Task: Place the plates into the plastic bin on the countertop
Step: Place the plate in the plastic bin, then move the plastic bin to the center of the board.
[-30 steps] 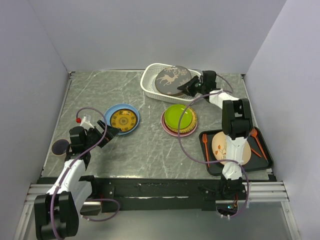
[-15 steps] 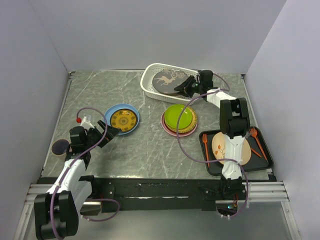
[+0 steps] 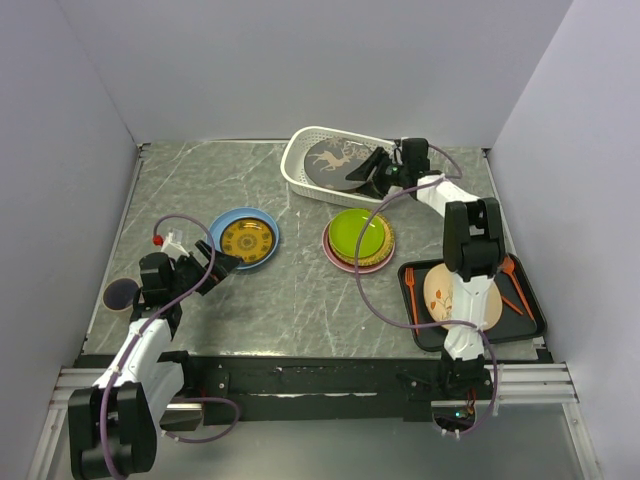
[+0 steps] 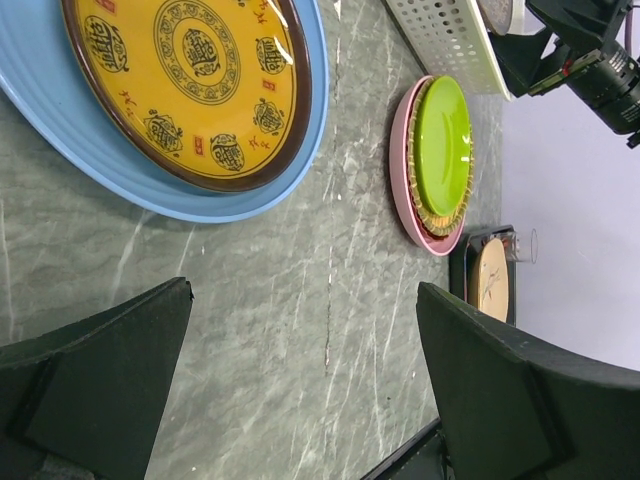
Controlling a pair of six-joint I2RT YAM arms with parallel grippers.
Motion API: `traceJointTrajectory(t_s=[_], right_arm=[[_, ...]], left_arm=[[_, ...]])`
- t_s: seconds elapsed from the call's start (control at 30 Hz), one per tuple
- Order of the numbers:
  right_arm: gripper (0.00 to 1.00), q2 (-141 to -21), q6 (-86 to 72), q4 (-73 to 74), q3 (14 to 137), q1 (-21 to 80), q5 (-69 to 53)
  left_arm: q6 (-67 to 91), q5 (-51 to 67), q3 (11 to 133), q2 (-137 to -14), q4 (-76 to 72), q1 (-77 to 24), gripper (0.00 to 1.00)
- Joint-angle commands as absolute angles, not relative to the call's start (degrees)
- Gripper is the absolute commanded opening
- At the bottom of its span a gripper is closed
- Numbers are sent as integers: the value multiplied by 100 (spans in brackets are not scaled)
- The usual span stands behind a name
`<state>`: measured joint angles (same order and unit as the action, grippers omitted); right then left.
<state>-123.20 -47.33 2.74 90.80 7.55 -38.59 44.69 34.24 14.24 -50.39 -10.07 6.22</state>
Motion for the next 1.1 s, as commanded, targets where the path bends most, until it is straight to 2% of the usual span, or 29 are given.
traceJointTrajectory(t_s=[0.0,0.27,0.5,0.7,0.8,0.83,1.07], right_arm=[[67,-11717,-4447,738,9326,668,-4236],[68,-11356,-4096,1239,9080,431,-3999],[67,-10470,-4096,852,8482,281,-3561],[55,-9985,-3692,1318,8376,141,-2385],[49,-9967,-3691,1318,8210,-122,-2277],[45,-9993,-3726,1284,8157,-184,-2302],[46,-10493,-3911,942,7875,-852,-2504]], left_arm=[[4447,3516,1389,-4939,-1222,571,99],[4447,3481,1433,-4922,-1151,483,99],[4412,3507,1494,-5045,-1169,475,99],[4421,3515,1450,-5010,-1204,466,99],[4438,3524,1441,-4992,-1204,466,99],[4438,3524,1441,-4983,-1204,466,99],[4438,3533,1459,-4992,-1187,431,99]])
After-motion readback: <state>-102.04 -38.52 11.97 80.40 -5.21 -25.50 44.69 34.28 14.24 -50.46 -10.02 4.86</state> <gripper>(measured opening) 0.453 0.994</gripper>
